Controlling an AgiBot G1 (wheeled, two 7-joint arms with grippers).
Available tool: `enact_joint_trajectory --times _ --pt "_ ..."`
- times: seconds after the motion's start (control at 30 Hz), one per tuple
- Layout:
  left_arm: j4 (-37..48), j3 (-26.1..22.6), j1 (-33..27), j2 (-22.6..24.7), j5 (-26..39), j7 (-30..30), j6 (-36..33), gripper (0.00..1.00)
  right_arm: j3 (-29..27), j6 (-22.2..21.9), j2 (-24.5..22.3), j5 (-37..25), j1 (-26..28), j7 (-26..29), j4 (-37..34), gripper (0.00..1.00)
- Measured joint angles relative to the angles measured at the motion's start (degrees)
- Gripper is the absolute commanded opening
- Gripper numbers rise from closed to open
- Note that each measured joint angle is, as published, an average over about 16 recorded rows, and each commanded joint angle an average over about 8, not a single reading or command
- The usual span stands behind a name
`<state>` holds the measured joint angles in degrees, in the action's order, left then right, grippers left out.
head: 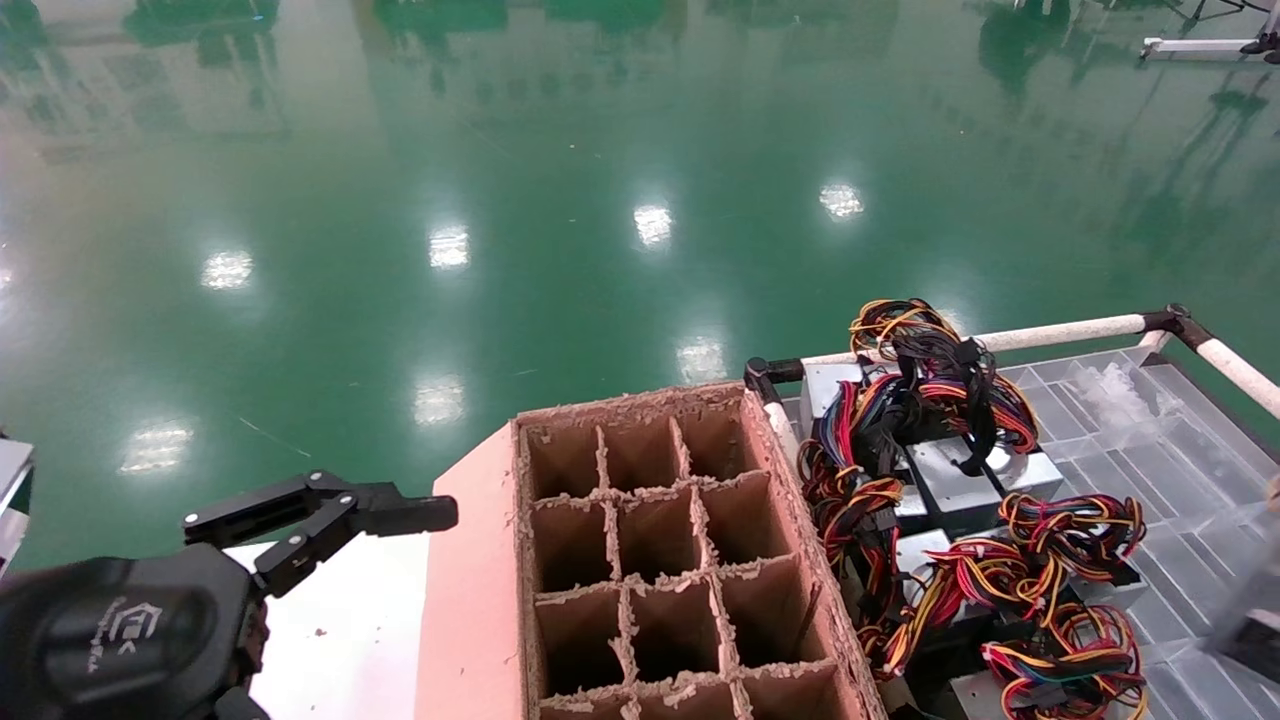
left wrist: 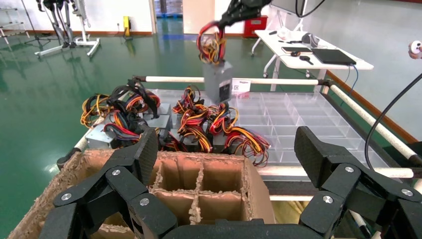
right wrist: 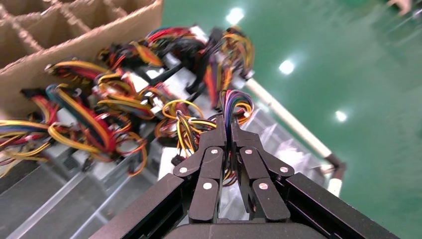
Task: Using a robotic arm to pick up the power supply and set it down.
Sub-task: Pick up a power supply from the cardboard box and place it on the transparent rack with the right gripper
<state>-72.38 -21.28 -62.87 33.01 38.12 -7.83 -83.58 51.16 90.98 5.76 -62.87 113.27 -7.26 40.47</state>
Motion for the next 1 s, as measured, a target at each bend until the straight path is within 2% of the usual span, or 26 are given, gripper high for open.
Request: enact_joint_trajectory --times 0.6,0.8,1.0 --pt "0.00 -0.01 0.00 0.00 -0.01 0.00 0.00 1.00 8.63 0.29 6.43 2.00 -1.47 -0.62 -1.03 0.00" --pt "0.00 -0.01 0.00 0.00 -0.01 0.01 0.00 1.00 11.14 0.18 6.91 5.93 -2.86 -2.00 -3.79 0.00" --pt "0.00 -0.01 0.00 -0.01 -0.01 0.01 0.01 1.00 12.61 -0.16 6.94 13.50 -7.12 -4.72 -8.86 0.00"
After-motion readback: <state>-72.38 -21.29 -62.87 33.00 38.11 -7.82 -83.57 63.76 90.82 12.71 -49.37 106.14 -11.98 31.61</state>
